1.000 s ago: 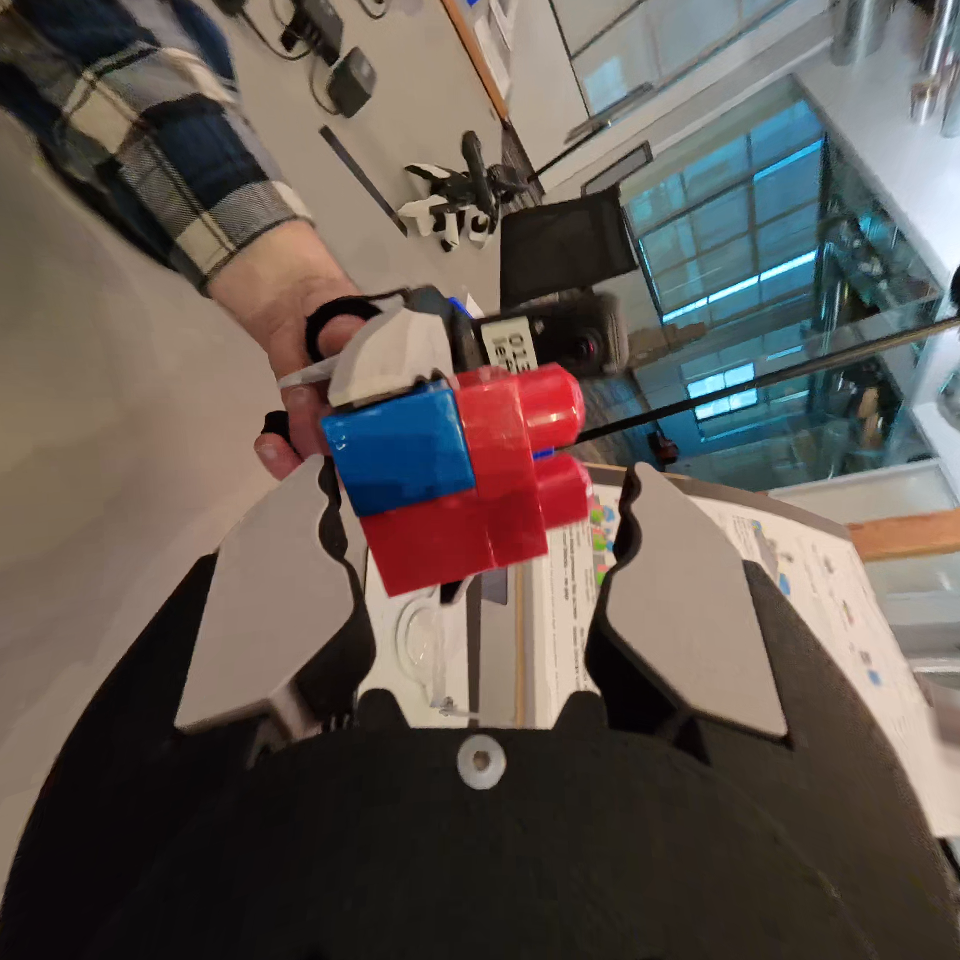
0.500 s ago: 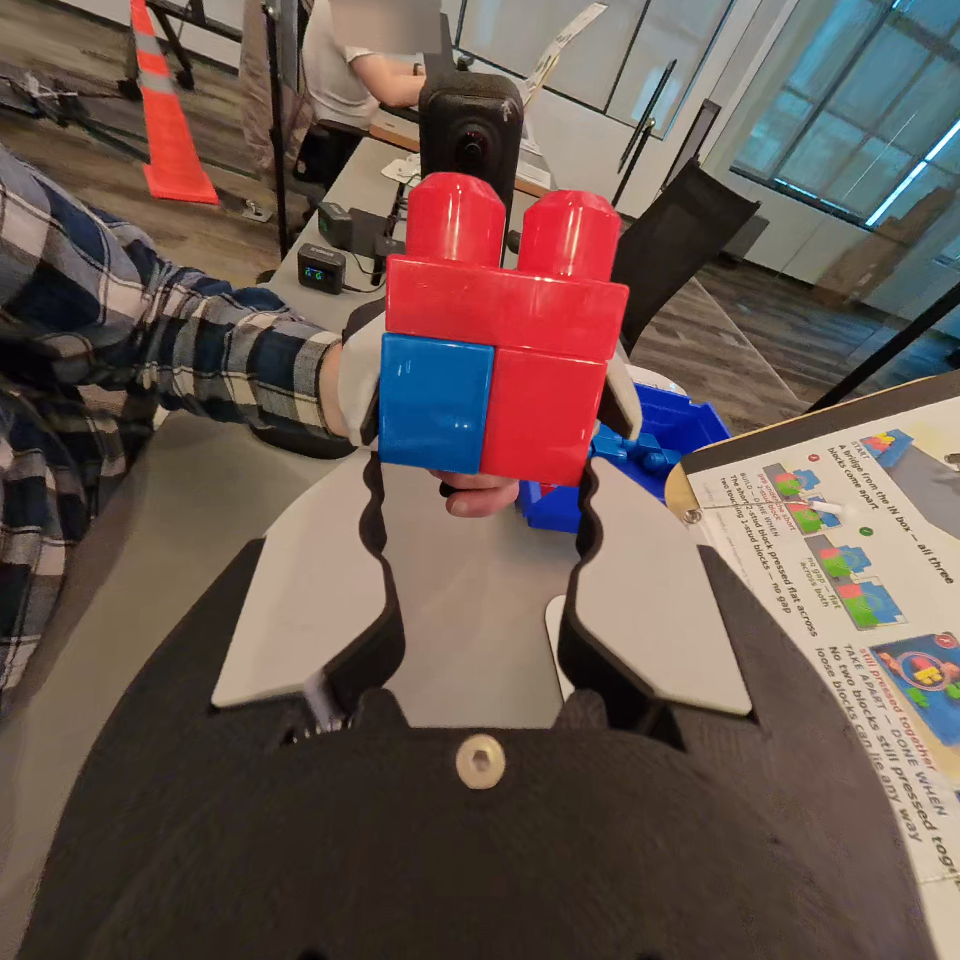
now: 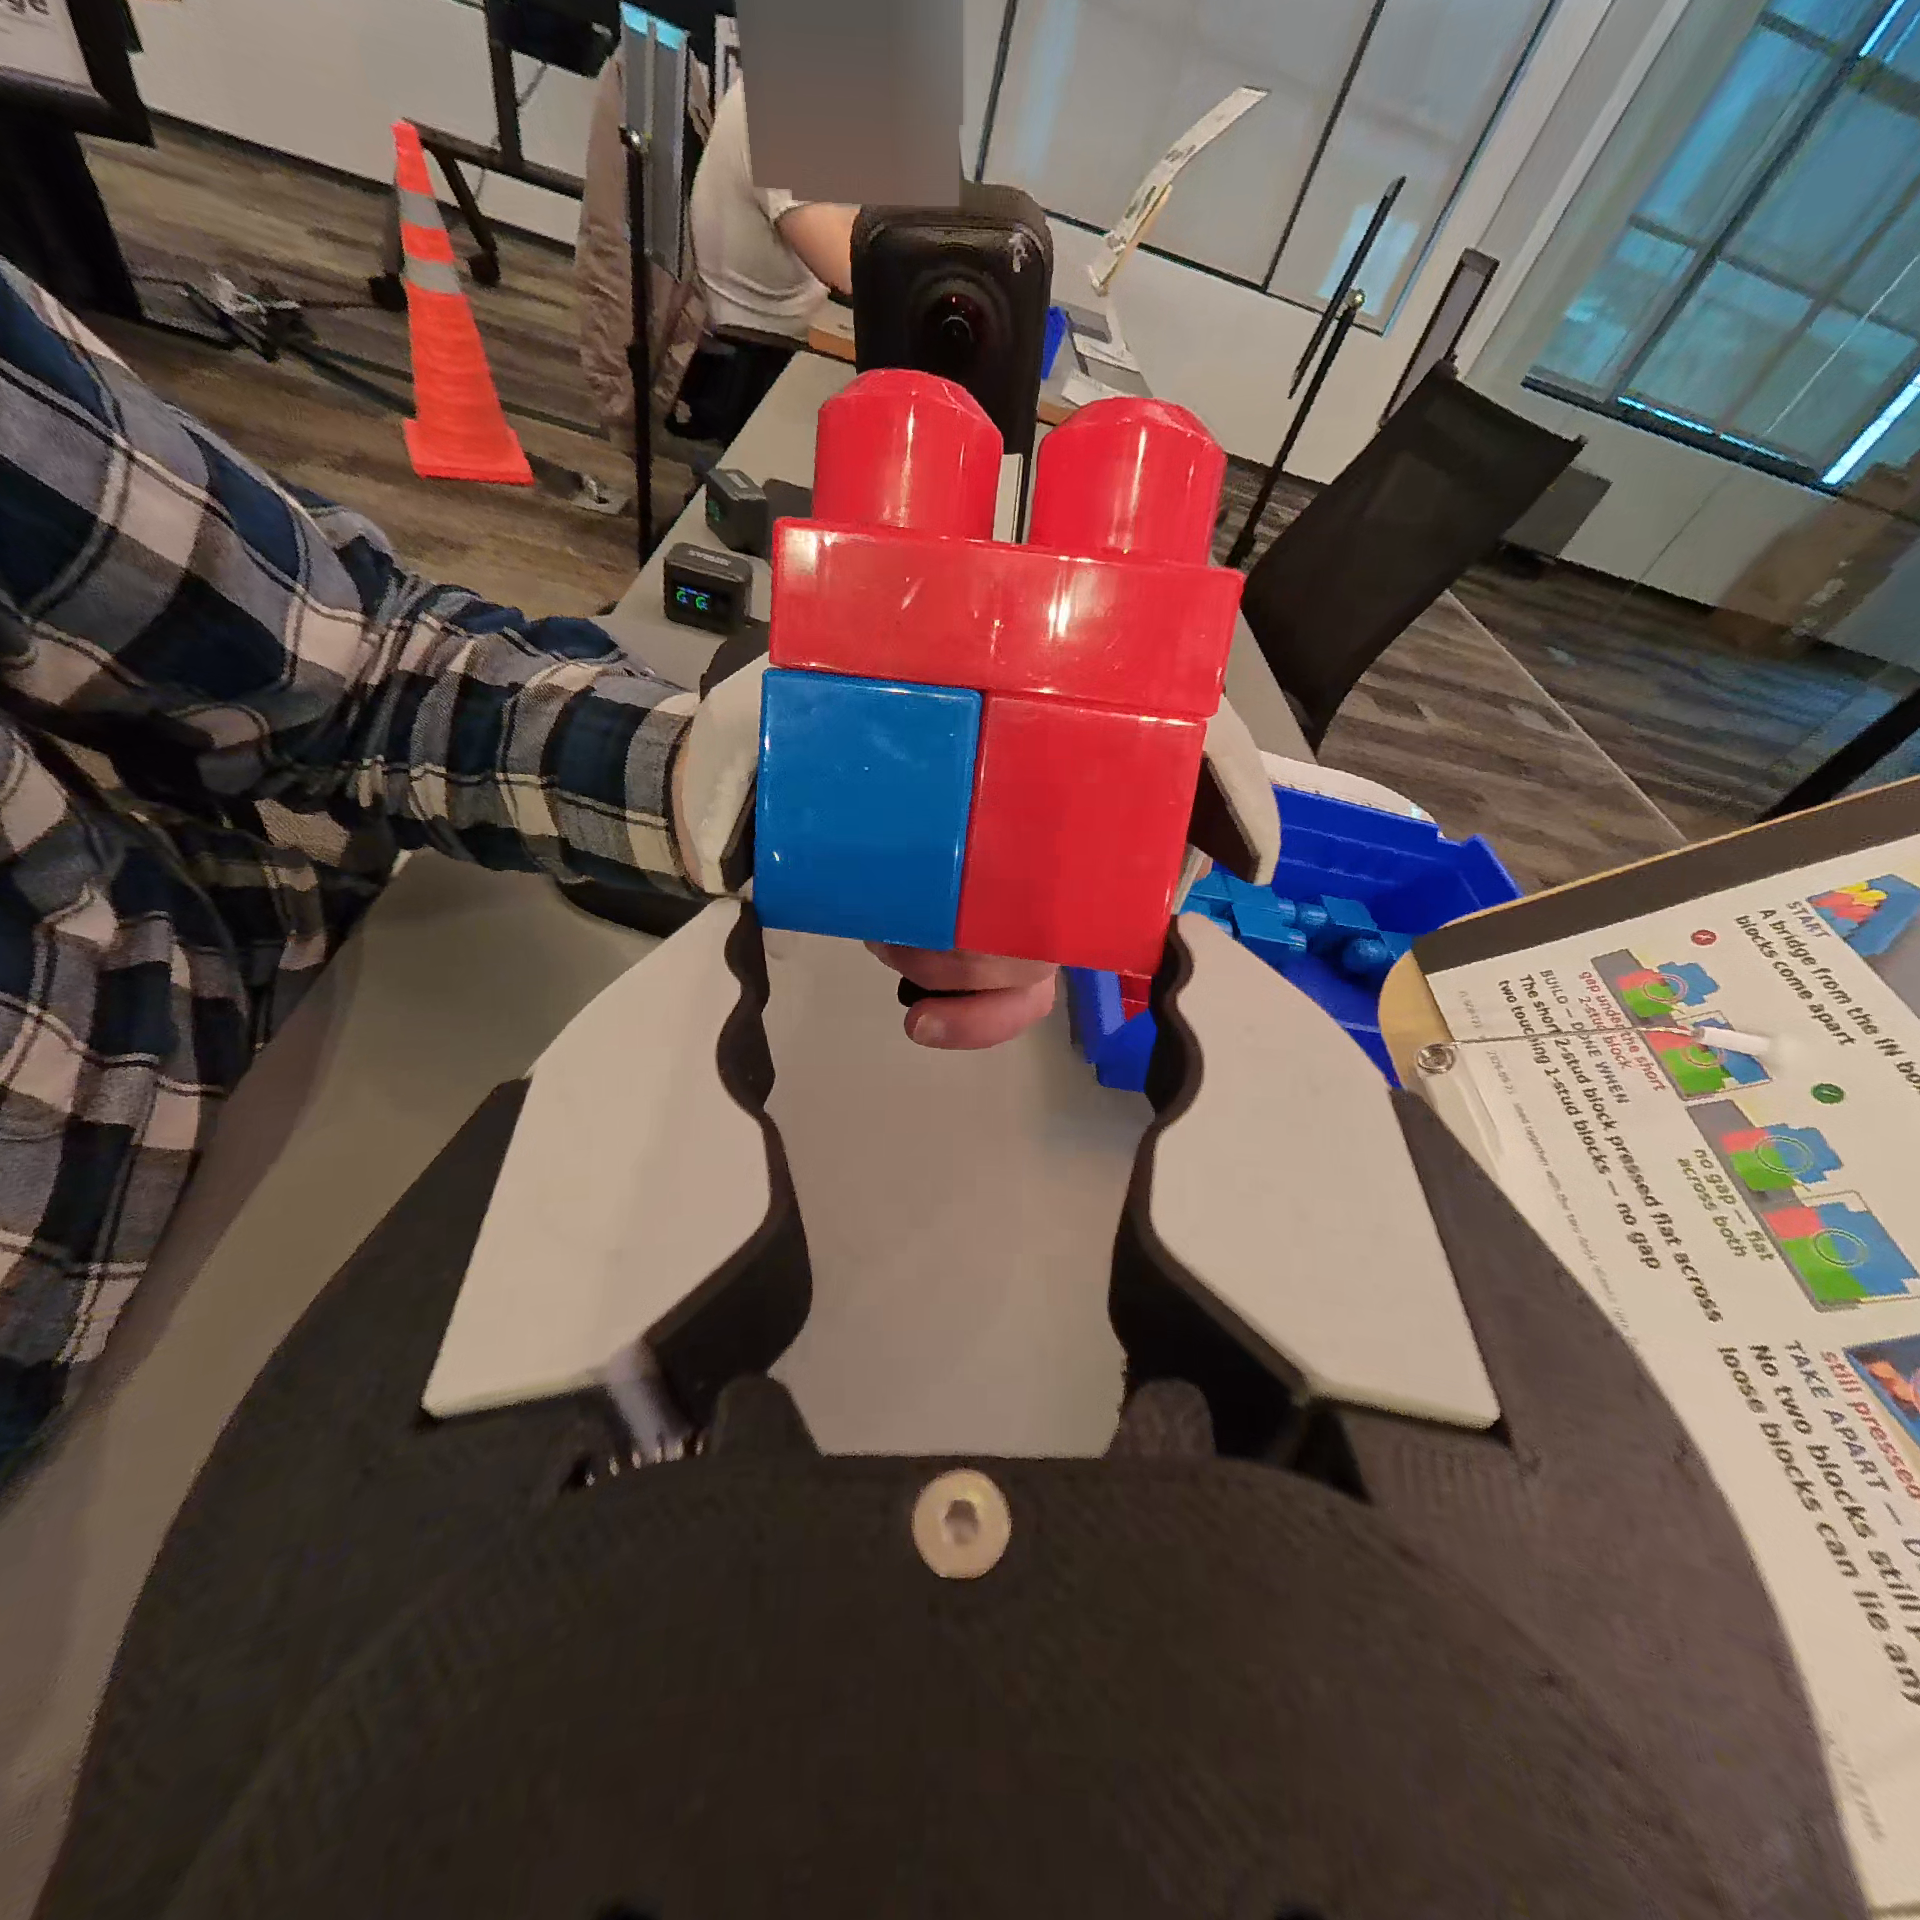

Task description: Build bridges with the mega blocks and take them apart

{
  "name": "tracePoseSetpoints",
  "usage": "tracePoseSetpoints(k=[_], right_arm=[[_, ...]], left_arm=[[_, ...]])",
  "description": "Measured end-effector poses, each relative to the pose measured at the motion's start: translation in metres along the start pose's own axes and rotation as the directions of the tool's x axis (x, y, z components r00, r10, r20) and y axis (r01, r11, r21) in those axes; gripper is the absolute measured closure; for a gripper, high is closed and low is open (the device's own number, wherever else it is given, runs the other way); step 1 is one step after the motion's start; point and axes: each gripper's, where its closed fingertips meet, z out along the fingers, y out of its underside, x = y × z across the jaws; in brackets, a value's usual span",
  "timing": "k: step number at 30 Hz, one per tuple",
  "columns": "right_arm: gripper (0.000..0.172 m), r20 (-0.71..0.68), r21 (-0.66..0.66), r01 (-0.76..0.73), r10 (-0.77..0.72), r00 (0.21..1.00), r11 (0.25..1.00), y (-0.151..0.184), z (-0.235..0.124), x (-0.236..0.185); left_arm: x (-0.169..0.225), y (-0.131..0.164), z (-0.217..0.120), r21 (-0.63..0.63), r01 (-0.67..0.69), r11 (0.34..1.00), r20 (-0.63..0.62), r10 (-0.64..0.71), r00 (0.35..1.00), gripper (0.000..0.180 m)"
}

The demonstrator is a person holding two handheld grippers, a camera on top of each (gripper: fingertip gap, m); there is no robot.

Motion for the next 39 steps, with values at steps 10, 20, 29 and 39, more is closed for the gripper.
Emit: tracePoseSetpoints(k=[10, 20, 29, 39], right_arm=[[0.1, 0.062, -0.117, 0.057, -0.05, 0.997, 0.991, 0.026, -0.009, 0.0], [0.095, 0.037, -0.105, 0.102, -0.098, 0.994, 0.989, 0.019, -0.003, -0.006], [0.096, 0.038, -0.171, 0.108, -0.103, 0.994, 0.979, 0.021, -0.001, -0.01], [0.096, 0.069, -0.159, 0.1, -0.09, 0.994, 0.982, 0.021, 0.003, -0.017]], left_arm=[[0.001, -0.01, -0.007, -0.033, -0.023, 0.999, 0.027, 0.024, 0.999, 0.099], [0.007, -0.009, -0.011, -0.02, -0.041, 0.999, 0.027, 0.042, 0.999, 0.109], [0.013, -0.006, -0.008, -0.018, -0.054, 0.998, 0.014, 0.055, 0.998, 0.109], [0.022, -0.011, -0.006, 0.0, -0.074, 0.997, -0.019, 0.074, 0.997, 0.11]])
